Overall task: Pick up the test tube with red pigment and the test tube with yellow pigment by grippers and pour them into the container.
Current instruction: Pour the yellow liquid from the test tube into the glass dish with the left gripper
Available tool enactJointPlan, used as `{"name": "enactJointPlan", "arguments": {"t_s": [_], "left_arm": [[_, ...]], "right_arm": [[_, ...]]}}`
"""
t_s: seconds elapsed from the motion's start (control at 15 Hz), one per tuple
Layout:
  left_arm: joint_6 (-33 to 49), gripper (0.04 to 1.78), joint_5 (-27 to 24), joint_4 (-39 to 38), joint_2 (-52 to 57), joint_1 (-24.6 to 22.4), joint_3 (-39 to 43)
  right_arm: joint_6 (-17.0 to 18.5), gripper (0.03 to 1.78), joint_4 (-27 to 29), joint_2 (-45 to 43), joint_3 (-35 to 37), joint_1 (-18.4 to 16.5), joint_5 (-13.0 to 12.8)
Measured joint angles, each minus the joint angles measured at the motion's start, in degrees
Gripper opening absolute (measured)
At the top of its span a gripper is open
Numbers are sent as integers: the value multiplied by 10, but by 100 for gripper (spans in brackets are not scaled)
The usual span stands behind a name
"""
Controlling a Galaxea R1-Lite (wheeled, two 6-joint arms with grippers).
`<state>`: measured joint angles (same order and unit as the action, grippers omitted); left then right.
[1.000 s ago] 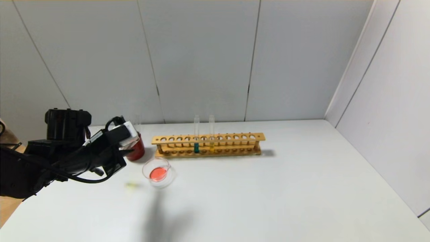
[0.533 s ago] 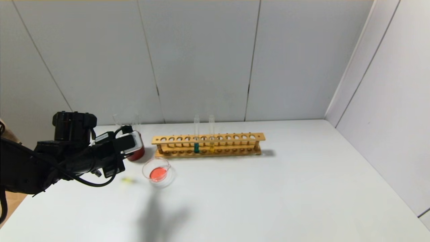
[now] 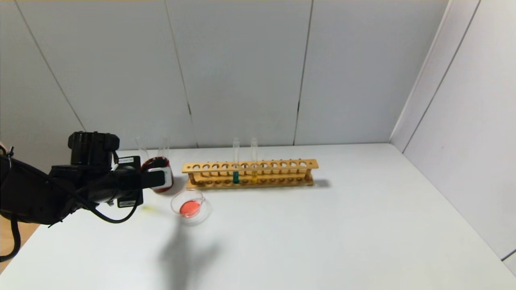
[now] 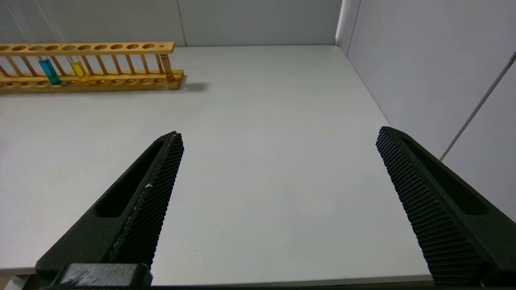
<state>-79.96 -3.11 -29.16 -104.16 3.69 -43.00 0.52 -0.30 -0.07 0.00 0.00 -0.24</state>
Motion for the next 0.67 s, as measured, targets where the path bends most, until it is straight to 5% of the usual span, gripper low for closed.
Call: {"name": "enactJointPlan", "arguments": {"t_s": [0.67], "left_arm": [[-54,31,34,3,-24,39,-27]], "right_arm": [[0,175,0,0,0,0,0]]}}
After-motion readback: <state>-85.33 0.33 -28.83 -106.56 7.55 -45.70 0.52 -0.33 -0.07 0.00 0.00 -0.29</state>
